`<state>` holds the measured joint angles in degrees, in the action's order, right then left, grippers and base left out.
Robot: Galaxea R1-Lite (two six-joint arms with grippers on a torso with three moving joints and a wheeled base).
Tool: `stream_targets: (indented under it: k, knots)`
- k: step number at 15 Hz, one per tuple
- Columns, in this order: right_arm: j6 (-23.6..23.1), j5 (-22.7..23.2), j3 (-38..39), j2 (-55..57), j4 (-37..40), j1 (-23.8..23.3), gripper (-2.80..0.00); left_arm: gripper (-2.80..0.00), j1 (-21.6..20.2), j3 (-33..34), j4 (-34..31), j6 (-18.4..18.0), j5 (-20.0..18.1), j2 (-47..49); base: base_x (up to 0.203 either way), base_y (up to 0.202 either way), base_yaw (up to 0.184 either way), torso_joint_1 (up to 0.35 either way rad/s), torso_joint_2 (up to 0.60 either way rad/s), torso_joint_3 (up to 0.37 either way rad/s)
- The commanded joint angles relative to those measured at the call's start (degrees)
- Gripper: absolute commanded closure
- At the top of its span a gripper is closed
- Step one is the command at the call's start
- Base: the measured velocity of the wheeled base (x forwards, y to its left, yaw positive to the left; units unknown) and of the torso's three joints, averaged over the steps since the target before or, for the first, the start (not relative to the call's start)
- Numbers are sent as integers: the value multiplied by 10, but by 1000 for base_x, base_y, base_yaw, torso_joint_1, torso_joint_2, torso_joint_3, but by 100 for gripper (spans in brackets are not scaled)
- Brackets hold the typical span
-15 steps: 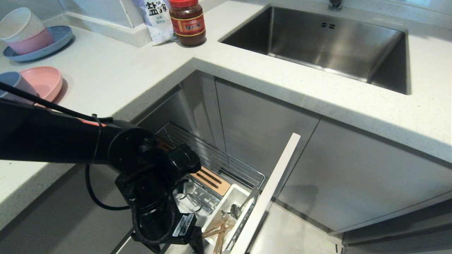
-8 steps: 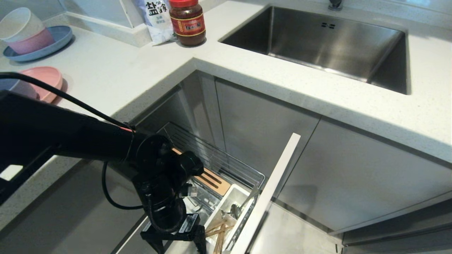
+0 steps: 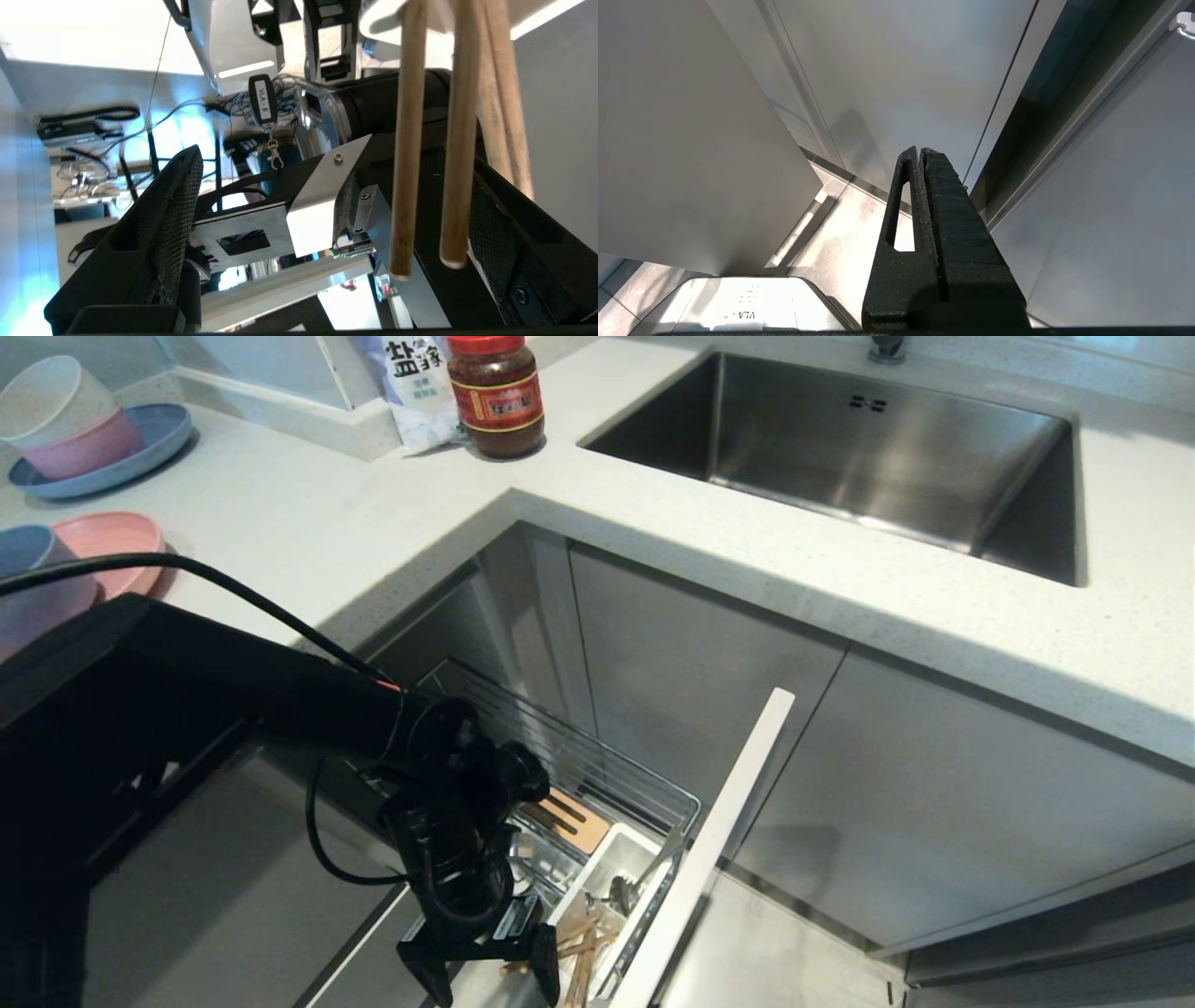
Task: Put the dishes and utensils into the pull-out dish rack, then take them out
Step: Take the chopsticks out of the cupboard
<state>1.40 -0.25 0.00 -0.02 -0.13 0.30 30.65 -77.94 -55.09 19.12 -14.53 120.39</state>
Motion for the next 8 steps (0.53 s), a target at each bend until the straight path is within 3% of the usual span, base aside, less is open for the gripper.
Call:
stream_targets:
  k: [1,8]
  knots:
    - [0,0,1,-2,0,0,0,-280,-3,-15,-25,-8,-1,11,0,0,0,0,0,0]
    - [0,0,1,-2,0,0,0,-280,-3,-39,-23,-8,-16,28,0,0,0,0,0,0]
